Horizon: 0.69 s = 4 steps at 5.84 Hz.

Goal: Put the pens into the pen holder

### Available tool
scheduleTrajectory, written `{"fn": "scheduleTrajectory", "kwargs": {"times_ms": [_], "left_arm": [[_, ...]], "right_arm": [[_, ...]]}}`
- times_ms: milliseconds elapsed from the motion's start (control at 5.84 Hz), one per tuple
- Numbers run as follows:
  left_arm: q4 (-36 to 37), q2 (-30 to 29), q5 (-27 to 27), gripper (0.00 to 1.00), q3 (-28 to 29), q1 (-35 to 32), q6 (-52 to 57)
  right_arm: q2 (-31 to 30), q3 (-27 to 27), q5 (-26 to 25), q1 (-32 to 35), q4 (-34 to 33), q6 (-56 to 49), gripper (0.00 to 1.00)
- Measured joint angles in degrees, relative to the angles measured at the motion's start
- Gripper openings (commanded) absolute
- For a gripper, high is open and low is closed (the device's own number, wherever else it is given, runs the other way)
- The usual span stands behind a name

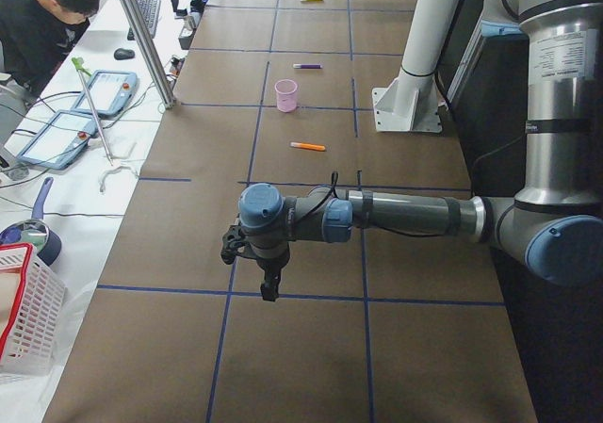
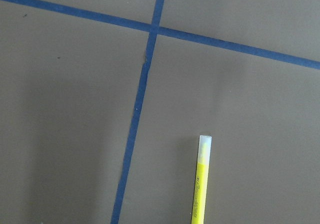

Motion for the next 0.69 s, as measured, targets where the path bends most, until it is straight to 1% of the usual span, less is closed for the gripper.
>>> {"fn": "scheduleTrajectory", "kwargs": {"times_ms": [171,343,685], "left_arm": [[0.1,-2.2,-0.2,1.00,-0.6,1.7,-3.3],[0.3,-5.2,-0.2,1.00,-0.7,5.1,-7.4],[0.0,-10.9,-0.2,1.00,-0.9,12.7,-15.8]], "right_arm": [[0.3,-2.3,-0.2,0.0,0.1,-2.5,1.00],[0.6,-5.0,-0.2,0.0,1.4,-4.4,1.00],[1.7,-12.4,0.0,0.0,8.4,-4.7,1.00]]}}
